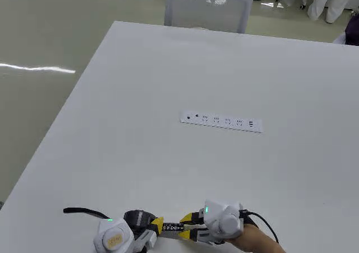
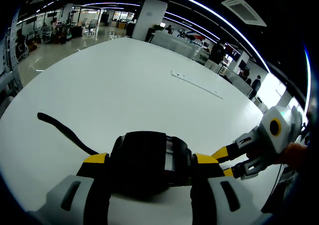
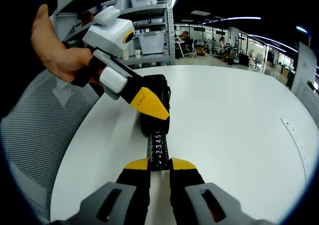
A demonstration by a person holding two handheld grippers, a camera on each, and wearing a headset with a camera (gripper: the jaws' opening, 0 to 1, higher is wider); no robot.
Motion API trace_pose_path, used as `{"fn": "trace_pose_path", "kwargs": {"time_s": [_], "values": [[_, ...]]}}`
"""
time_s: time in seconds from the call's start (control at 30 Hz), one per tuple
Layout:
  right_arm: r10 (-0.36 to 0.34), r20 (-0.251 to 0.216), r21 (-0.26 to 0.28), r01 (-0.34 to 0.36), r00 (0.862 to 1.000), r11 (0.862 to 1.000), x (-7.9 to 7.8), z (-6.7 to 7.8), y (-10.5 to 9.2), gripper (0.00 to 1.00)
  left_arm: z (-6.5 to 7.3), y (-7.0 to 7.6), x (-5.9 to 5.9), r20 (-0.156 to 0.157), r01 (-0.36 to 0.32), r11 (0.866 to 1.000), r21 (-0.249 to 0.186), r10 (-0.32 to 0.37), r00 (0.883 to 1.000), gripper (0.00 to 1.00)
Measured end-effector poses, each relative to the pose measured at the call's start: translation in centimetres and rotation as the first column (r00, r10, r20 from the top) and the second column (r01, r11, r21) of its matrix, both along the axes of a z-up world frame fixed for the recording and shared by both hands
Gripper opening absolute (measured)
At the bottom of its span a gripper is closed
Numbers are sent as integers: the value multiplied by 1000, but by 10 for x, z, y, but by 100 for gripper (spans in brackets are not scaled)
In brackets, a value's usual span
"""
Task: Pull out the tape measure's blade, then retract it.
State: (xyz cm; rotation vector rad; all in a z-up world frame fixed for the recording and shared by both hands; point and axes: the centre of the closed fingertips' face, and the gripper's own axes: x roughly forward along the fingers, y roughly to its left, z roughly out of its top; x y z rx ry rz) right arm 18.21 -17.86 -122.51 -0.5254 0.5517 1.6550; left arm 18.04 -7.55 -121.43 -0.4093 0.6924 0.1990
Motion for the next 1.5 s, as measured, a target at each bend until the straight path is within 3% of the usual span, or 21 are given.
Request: {"fn": "trace_pose_path", "kwargs": {"time_s": [1.5], "values": [[19, -5, 18, -19, 1000, 1000, -5, -1, 23, 13, 0, 0, 0, -5, 3, 1000, -25, -3, 1000, 62]]}}
